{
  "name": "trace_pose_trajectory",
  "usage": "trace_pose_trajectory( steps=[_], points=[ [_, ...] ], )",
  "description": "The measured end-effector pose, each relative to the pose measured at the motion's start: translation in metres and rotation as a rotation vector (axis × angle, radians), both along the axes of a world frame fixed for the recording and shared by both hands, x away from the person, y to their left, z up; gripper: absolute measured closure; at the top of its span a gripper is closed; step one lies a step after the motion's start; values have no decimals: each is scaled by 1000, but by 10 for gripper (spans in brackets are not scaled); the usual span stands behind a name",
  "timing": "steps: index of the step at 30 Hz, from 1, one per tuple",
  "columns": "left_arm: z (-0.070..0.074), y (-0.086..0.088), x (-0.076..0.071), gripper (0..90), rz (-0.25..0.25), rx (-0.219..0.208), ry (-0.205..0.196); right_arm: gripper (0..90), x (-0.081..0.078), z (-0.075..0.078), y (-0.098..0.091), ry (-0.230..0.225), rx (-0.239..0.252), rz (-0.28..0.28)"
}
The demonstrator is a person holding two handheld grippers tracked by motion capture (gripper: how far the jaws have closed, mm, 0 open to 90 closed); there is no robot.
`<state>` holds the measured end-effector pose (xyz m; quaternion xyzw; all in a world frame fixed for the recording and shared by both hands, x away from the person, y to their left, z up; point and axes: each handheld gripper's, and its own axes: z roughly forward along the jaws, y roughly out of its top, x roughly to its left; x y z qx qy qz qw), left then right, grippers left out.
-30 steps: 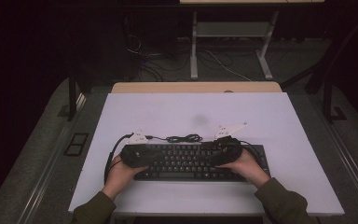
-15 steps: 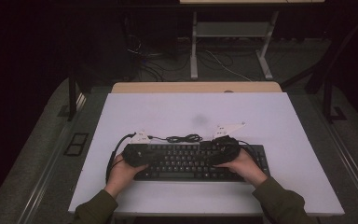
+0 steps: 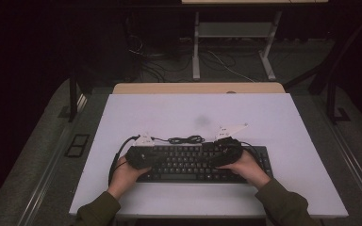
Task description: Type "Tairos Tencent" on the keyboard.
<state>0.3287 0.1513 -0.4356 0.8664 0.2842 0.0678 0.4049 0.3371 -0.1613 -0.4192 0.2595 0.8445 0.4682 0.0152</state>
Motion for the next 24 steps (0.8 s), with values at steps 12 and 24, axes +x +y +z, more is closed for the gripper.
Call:
trace_pose_trajectory(
  steps=[12,24],
  points=[
    [6,2,-2,890,14,-35,-5,354,0,1,-1,-2,6,-6],
    [8,6,-3,663,41,-69,-4,403,1,4,0,-3,10,-11]
  ],
)
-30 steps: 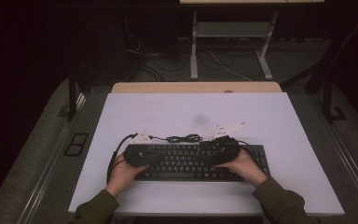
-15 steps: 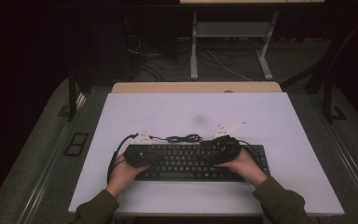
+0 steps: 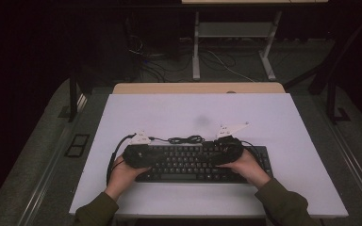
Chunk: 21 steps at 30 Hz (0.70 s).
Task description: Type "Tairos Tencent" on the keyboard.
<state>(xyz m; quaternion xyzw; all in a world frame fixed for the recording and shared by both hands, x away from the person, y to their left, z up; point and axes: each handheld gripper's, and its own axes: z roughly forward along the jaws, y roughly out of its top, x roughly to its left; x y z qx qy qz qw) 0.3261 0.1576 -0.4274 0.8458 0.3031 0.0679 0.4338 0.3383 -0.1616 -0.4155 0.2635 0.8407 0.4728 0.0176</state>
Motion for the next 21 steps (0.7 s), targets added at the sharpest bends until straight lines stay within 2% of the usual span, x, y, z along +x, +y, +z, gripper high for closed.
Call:
trace_pose_trajectory(
  steps=[11,21],
  points=[
    [1,-2,-1,419,-11,-5,-14,568,2,2,4,3,9,7],
    [1,-3,-2,340,-4,-9,-19,759,3,2,17,5,6,46]
  ],
)
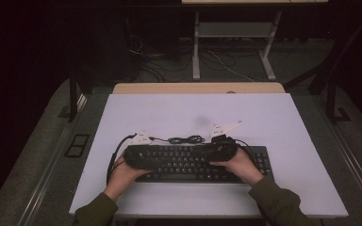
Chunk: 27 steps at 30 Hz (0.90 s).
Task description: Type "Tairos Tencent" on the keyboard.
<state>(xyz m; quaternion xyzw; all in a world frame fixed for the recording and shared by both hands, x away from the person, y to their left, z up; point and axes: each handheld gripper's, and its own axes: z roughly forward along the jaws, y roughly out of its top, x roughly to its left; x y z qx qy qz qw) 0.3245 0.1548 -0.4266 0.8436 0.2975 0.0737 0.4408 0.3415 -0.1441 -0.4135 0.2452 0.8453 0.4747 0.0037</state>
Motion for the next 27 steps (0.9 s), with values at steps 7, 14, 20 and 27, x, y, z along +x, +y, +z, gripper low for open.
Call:
trace_pose_trajectory(
  steps=[7,14,20,27],
  points=[
    [0,0,0,306,0,-1,-2,867,0,-4,7,8,-8,19],
    [-1,-1,0,250,4,4,-8,892,-3,-6,12,6,-20,40],
    [-1,-2,0,239,8,4,-9,892,-6,-8,15,15,-28,52],
    [-2,-2,0,238,8,3,-9,892,-10,-11,23,18,-43,79]
  ],
)
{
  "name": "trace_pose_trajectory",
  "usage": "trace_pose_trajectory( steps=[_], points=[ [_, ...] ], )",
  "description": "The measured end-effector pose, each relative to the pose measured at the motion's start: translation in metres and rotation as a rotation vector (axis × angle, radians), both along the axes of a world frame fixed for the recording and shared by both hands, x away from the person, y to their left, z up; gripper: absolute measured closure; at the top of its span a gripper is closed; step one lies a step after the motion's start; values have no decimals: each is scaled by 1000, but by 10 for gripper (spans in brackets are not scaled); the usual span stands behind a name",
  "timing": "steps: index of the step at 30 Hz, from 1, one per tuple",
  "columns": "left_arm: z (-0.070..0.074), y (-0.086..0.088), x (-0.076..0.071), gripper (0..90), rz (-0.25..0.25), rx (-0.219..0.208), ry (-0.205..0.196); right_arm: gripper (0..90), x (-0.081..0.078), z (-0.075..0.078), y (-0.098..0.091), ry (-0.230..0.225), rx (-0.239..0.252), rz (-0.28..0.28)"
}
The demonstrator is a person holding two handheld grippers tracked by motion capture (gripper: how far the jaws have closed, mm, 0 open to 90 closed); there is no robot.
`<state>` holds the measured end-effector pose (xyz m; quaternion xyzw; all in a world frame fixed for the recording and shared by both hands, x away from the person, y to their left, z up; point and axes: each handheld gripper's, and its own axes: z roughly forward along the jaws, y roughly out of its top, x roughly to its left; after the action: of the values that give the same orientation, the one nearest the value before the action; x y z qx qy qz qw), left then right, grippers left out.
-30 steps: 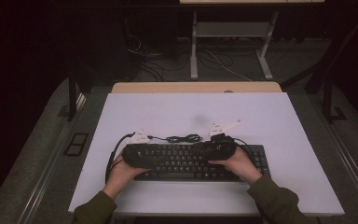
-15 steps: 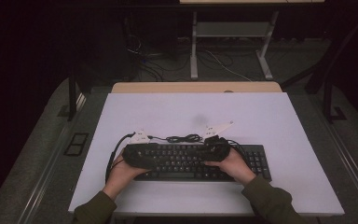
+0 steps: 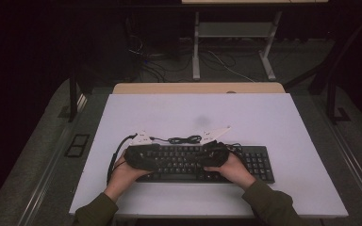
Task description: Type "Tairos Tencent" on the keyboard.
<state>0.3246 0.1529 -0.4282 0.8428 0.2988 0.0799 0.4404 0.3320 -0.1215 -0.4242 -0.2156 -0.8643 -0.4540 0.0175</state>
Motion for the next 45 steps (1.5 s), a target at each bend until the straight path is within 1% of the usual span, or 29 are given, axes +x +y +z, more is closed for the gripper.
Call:
trace_pose_trajectory(
  steps=[7,13,21,23,28,31,32,35,42,45],
  points=[
    [0,0,0,237,1,0,-1,892,-3,-5,7,9,-28,24],
    [0,0,0,237,2,-2,-3,892,-6,-8,12,8,-47,44],
    [0,0,0,237,-1,-1,-4,892,-9,-12,18,21,-67,58],
    [0,0,0,237,-1,-1,-5,892,-9,-13,19,15,-77,63],
    [0,0,0,237,-2,-1,-4,892,-10,-13,19,15,-80,61],
    [0,-1,0,237,-2,-1,-4,893,-10,-15,20,10,-92,63],
    [0,-1,0,237,-2,-1,-5,893,-9,-15,19,17,-86,63],
    [0,0,0,237,-1,-1,-5,892,-9,-15,20,12,-90,64],
    [0,0,0,238,-3,-1,-4,892,-9,-14,19,17,-85,61],
    [0,0,0,238,-3,-1,-5,892,-8,-14,17,24,-68,59]
  ],
)
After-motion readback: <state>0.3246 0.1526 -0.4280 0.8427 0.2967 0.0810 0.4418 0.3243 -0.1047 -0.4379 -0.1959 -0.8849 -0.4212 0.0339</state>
